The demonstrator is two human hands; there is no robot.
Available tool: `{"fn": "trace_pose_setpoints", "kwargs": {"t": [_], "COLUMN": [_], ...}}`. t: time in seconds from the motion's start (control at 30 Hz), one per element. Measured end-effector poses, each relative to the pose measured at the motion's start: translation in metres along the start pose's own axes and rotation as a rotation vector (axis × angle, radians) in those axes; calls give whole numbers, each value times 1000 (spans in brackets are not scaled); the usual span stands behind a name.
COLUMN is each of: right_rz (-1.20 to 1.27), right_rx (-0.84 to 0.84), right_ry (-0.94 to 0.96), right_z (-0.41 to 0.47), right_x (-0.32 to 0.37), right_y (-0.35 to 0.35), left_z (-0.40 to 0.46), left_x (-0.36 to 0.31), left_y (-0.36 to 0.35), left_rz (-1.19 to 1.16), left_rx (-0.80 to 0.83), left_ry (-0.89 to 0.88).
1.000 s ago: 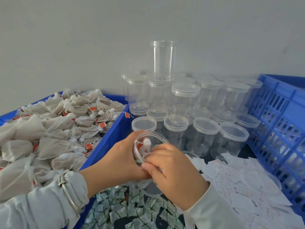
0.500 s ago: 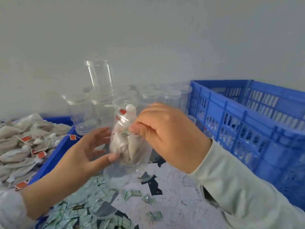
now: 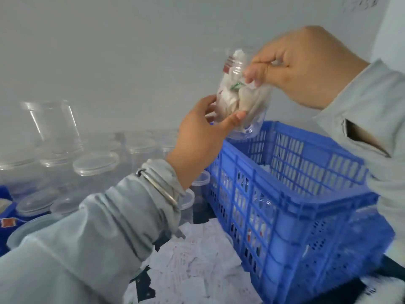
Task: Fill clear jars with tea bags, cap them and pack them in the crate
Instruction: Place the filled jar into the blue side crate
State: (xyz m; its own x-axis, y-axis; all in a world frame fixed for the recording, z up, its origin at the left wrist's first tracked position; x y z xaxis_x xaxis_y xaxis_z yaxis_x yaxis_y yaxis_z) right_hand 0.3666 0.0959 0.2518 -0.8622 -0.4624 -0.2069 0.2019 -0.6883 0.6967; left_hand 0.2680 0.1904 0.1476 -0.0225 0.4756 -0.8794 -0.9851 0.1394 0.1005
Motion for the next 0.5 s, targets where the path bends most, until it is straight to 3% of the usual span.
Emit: {"fn": "trace_pose_setpoints", "kwargs": {"t": [0.13,0.27,0.5], "right_rz": [-85,-117,-261], "right_rx": [235,372,816], "right_ry": [-40,-117,-462], "right_z": [-24,-59,-126], "right_x": [-44,-83,-158], "right_y": [-20,-41,-103], "left_z": [12,-1,7], "left_x": [25,48,31], "left_y": [-57,-109,-126], "left_rz": [32,340,642], "left_rx": [45,192,269], "left_ry": [111,155,118]}}
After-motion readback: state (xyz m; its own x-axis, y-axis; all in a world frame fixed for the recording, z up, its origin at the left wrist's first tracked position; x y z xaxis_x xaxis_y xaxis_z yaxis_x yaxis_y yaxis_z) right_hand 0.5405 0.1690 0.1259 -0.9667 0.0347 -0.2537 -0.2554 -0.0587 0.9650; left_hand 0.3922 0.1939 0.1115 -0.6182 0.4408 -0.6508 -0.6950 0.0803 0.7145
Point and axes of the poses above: each hand's wrist, its own z-axis towards the middle knuckle, its own y-axis out of the back of the hand, x = y × z, the point moved 7 cm from there along z, towards the middle knuckle, and after that the axes turned 11 degrees about y, right-handed, at the moved point
